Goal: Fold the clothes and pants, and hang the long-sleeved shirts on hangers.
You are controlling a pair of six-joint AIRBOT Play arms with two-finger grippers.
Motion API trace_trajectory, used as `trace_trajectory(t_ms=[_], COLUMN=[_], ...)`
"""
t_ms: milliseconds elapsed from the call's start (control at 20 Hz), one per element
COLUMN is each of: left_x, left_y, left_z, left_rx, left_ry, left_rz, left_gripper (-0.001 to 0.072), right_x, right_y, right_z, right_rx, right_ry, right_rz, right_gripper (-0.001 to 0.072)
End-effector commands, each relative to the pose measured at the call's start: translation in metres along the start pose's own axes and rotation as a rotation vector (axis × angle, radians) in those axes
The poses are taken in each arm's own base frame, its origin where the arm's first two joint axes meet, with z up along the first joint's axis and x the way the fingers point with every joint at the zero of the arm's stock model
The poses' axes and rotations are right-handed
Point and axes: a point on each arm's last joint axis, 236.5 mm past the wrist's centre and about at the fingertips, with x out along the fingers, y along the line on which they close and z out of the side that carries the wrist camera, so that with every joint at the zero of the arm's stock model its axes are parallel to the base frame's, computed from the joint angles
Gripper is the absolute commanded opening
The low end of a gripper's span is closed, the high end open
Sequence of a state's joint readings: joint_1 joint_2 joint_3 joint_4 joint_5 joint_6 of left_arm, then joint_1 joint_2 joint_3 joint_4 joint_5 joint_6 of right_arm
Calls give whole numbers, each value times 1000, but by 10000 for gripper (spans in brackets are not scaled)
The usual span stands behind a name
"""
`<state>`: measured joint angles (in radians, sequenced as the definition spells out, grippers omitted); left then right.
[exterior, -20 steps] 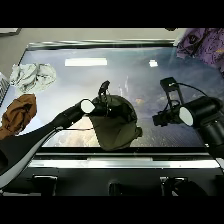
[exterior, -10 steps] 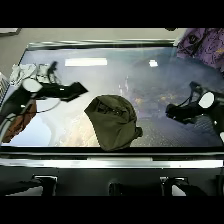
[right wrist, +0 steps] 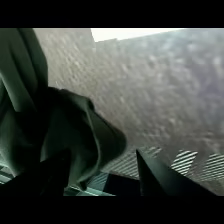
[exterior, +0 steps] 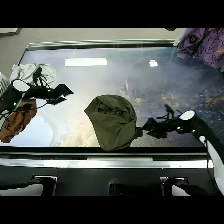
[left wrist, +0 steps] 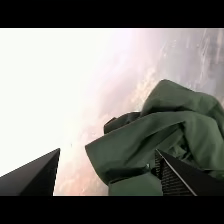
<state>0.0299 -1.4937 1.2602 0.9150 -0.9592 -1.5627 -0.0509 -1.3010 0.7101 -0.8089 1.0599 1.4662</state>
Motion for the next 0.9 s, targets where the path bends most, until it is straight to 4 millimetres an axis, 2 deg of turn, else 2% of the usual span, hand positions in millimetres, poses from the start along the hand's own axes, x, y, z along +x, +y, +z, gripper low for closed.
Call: trace_trajectory(t_ms=[0, 50, 100, 150, 400, 500, 700, 750, 850], left_x=[11, 15, 20, 27, 77, 95, 117, 119, 119], left_y=[12, 15, 17, 17, -2, -1, -2, -3, -10], left_z=[-3, -4, -7, -10, -43, -57, -80, -80, -73], left_rx=[-23, -29, -34, -49, -48, -49, -23, -16, -22], left_ry=[26, 35, 46, 63, 181, 220, 276, 271, 248], left_rz=[15, 18, 20, 10, -95, -90, -79, -79, -96], left_gripper=[690, 690, 690, 690, 687, 680, 674, 625, 271], right_x=[31, 38, 41, 40, 19, 14, 7, 5, 1], right_y=[12, 14, 15, 16, 26, 30, 36, 37, 41], right_z=[-8, -11, -13, -13, -10, -11, -11, -11, -12], right_rx=[-1, -1, -3, -8, -74, -78, -82, -86, -97], right_ry=[-7, 5, 12, 11, -47, -57, -73, -77, -86], right_rz=[14, 14, 15, 18, 11, 17, 28, 31, 37], right_gripper=[474, 410, 131, 27, 29, 29, 29, 29, 29])
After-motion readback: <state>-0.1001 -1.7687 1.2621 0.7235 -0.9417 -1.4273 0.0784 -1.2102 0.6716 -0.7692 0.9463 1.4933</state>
